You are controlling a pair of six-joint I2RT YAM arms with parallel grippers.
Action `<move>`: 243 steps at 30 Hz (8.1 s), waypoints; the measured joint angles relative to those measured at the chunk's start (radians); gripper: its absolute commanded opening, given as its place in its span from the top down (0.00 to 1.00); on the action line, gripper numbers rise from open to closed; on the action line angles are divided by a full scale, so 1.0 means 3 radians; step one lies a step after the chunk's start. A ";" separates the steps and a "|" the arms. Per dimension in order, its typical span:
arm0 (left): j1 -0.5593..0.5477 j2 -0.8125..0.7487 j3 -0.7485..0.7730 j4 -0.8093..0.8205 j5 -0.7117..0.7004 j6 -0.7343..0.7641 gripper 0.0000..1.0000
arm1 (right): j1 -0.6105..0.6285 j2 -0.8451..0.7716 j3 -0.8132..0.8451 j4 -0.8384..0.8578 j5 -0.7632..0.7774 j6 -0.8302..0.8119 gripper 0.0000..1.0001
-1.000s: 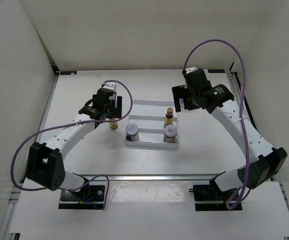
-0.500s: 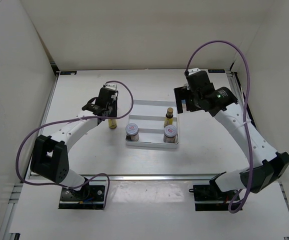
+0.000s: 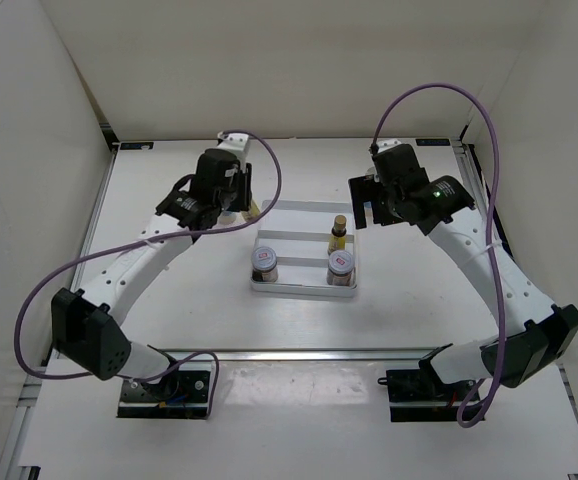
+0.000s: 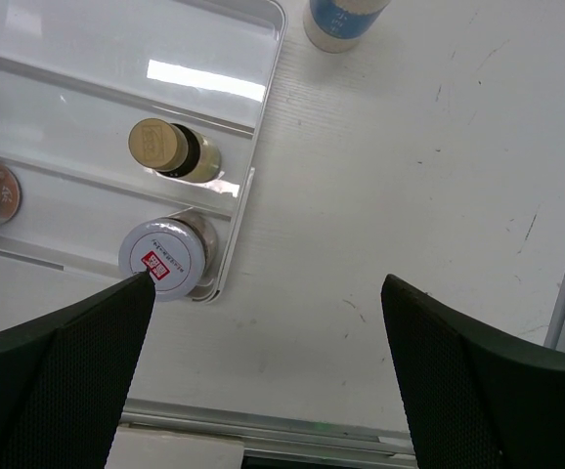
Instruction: Organize the condiment bottles
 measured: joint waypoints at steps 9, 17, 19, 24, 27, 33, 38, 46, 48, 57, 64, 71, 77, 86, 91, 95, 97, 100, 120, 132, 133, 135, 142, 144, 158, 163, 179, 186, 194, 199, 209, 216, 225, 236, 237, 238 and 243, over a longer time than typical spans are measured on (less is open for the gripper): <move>-0.0290 0.0462 0.0015 -0.0041 0.0211 -0.0029 0.71 | -0.0015 0.0000 0.0000 -0.0001 0.0005 0.0010 0.00; -0.0333 0.0745 0.0015 -0.0074 0.0230 -0.0043 0.56 | -0.0037 -0.0003 0.0000 -0.0003 0.0023 0.0013 0.00; -0.0333 0.0788 0.0015 -0.0075 0.0233 -0.0058 0.47 | -0.0045 -0.0005 0.0000 -0.0003 0.0028 0.0014 0.00; -0.0333 0.0811 0.0015 -0.0008 0.0234 -0.0081 0.22 | -0.0102 0.0010 0.0000 -0.0005 0.0022 0.0018 0.00; -0.0337 0.0811 0.0023 0.0013 0.0230 -0.0074 0.00 | -0.0239 0.0114 0.0045 -0.0025 -0.0032 0.0037 0.00; -0.0356 0.0802 0.0198 -0.0100 0.0163 -0.0109 0.00 | -0.0548 0.0525 0.0333 -0.0070 -0.0217 0.0047 0.00; -0.0356 0.0525 0.0440 -0.0191 -0.0112 -0.0046 0.00 | -0.0745 0.1104 0.0871 -0.0075 -0.0337 0.0008 0.00; -0.0039 -0.0490 0.0092 -0.0127 -0.0669 0.0050 0.00 | -0.0851 0.1949 0.1369 -0.0033 -0.0509 -0.0070 0.00; 0.0128 -0.0642 -0.0168 -0.0106 -0.0717 0.0046 0.00 | -0.0884 0.2113 0.1420 -0.0028 -0.0528 -0.0071 0.00; 0.0351 -0.0651 -0.0743 -0.0200 -0.0722 0.0052 0.00 | -0.1108 0.2555 0.1726 -0.0017 -0.0664 -0.0074 0.15; 0.0351 -0.0670 -0.0889 -0.0067 -0.0724 -0.0001 0.00 | -0.1176 0.2729 0.1944 0.0067 -0.0852 -0.0085 0.26; 0.0351 -0.0838 -0.1353 0.0043 -0.0724 -0.0043 0.00 | -0.1155 0.2790 0.2008 0.0094 -0.0946 -0.0160 0.50; 0.0351 -0.0983 -0.1415 0.0151 -0.0726 -0.0053 0.00 | -0.1141 0.2749 0.1998 0.0080 -0.0974 -0.0203 0.66; 0.0351 -0.0936 -0.1415 0.0203 -0.0726 -0.0057 0.00 | -0.0776 0.1993 0.1659 0.0080 -0.1024 -0.0324 0.70; 0.0351 -0.0914 -0.1415 0.0202 -0.0726 -0.0060 0.00 | -0.0504 0.1708 0.1478 0.0075 -0.1110 -0.0331 0.72; 0.0351 -0.0914 -0.1414 0.0202 -0.0726 -0.0058 0.00 | -0.0432 0.1712 0.1278 0.0094 -0.1123 -0.0320 0.72; 0.0351 -0.0902 -0.1396 0.0192 -0.0726 -0.0052 0.00 | -0.0435 0.1732 0.1175 0.0078 -0.1119 -0.0310 0.72; 0.0359 -0.0807 -0.1264 0.0155 -0.0724 -0.0048 0.00 | -0.0445 0.1745 0.1013 0.0092 -0.1110 -0.0304 0.72; 0.0600 0.0679 0.0479 -0.0116 -0.0458 -0.0050 0.00 | -0.0456 0.1699 0.0899 0.0333 -0.1021 -0.0228 0.00; 0.0656 0.1373 0.0895 -0.0112 -0.0214 0.0025 0.00 | -0.0456 0.1085 0.1076 0.0295 -0.1021 -0.0248 0.00; 0.0660 0.1405 0.0895 -0.0114 -0.0207 0.0025 0.00 | -0.0456 0.1083 0.1076 0.0294 -0.1021 -0.0248 0.00; 0.0662 0.1455 0.0895 -0.0116 -0.0195 0.0025 0.00 | -0.0456 0.1085 0.1064 0.0294 -0.1021 -0.0258 0.00; 0.0673 0.1593 0.0908 -0.0117 -0.0182 0.0024 0.00 | -0.0456 0.1082 0.1021 0.0258 -0.1022 -0.0287 0.00; 0.0674 0.1653 0.0932 -0.0118 -0.0173 0.0025 0.07 | -0.0456 0.1080 0.0989 0.0263 -0.1022 -0.0304 0.00; 0.0688 0.1745 0.1106 -0.0355 -0.0009 0.0001 0.62 | -0.0573 0.1076 0.0866 0.0245 -0.1035 -0.0322 0.00; 0.0610 0.1724 0.1535 -0.0533 0.0135 0.0042 0.62 | -0.0629 0.1080 0.0866 0.0244 -0.1038 -0.0317 0.00; 0.0282 0.1855 0.1921 -0.0608 0.0924 0.0038 0.62 | -0.0753 0.1629 0.1082 0.0238 -0.1223 -0.0258 0.00; 0.0209 0.2050 0.1898 -0.0626 0.0969 0.0065 0.50 | -0.0827 0.1853 0.1401 0.0219 -0.1307 -0.0249 0.00; 0.0132 0.2174 0.1864 -0.0642 0.0890 0.0117 0.26 | -0.0852 0.2257 0.1738 0.0210 -0.1413 -0.0245 0.00; 0.0095 0.2229 0.1864 -0.0618 0.0834 0.0127 0.13 | -0.0858 0.2532 0.1873 0.0151 -0.1476 -0.0248 0.00; 0.0080 0.2220 0.1938 -0.0726 0.0638 0.0132 0.00 | -0.0868 0.2902 0.2210 0.0083 -0.1549 -0.0299 0.03; 0.0127 0.1682 0.1668 -0.0890 0.0273 0.0188 0.00 | -0.0868 0.3148 0.2399 0.0076 -0.1677 -0.0326 0.09; 0.0797 0.0486 0.1280 -0.0881 0.0272 0.0188 0.00 | -0.0868 0.3321 0.2405 0.0094 -0.1859 -0.0334 0.29; 0.0774 0.0627 0.0945 -0.0900 0.0390 0.0164 0.00 | -0.0868 0.3157 0.2164 0.0341 -0.1900 -0.0367 0.76; 0.0786 0.0627 0.0919 -0.0907 0.0390 0.0158 0.00 | -0.0868 0.3091 0.2070 0.0395 -0.1893 -0.0373 0.77; 0.0790 0.0628 0.0912 -0.0914 0.0390 0.0150 0.00 | -0.0868 0.3017 0.1972 0.0450 -0.1888 -0.0387 0.78; 0.0819 0.0628 0.0880 -0.0884 0.0390 0.0130 0.00 | -0.0846 0.2542 0.1428 0.0765 -0.1831 -0.0467 0.87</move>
